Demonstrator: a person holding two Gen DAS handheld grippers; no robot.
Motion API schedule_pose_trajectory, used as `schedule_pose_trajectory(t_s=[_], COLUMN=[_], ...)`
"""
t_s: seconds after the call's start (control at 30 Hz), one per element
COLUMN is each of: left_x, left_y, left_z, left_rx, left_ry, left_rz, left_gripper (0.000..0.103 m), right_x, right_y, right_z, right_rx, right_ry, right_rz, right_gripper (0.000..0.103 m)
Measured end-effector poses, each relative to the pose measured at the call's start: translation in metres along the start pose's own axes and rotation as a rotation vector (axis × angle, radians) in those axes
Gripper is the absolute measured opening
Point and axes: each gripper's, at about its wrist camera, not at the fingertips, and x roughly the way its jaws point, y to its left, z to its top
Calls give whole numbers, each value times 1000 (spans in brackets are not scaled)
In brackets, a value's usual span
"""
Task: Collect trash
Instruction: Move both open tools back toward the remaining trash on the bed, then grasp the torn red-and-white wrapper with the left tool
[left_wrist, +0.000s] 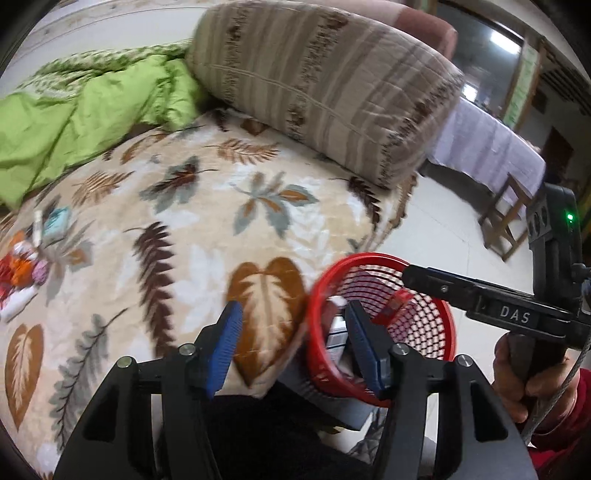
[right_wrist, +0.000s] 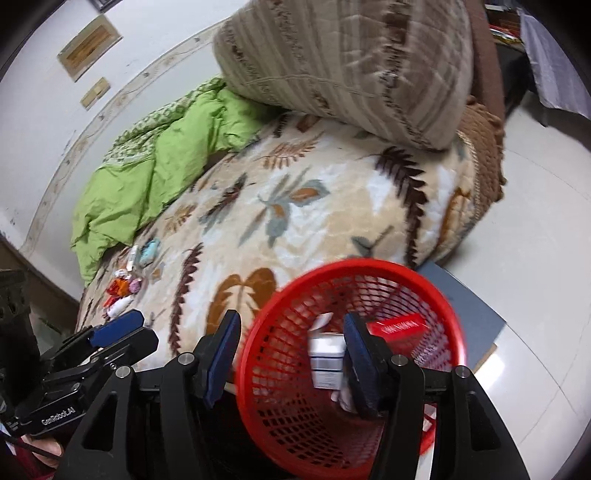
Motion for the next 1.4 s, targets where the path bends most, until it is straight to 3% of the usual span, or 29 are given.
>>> schedule_pose_trajectory(t_s=[0.43,0.7,0.93,1.07,1.23,1.3,1.4], left_x=[-45,-78,-96,-100,-89,-80,-64], left_y=[113,205,289,345,412,423,441], left_z=[-17,-41,-62,-72,-88,-89,-88], left_rx=[-230,-381,-520,-662,-944,-1001,-1090], left_ry=[-83,-132,-136,-137,-179,-192,-214], left_rz=[171,316,425,414,287,253,198], left_gripper=[57,57,57,57,55,45,43], right_x=[46,94,143,164,179,182,180], right_y=[91,167,235,254,259,257,256], right_z=[7,4,-16,-32,-48,-50,-48], right_rx=[-205,-326,-433,-446,-478,-478,-476], right_ry=[54,119,162,198,224,233,218], right_rz=[116,213,246,266,248,249,268], right_gripper=[61,61,61,61,61,61,61])
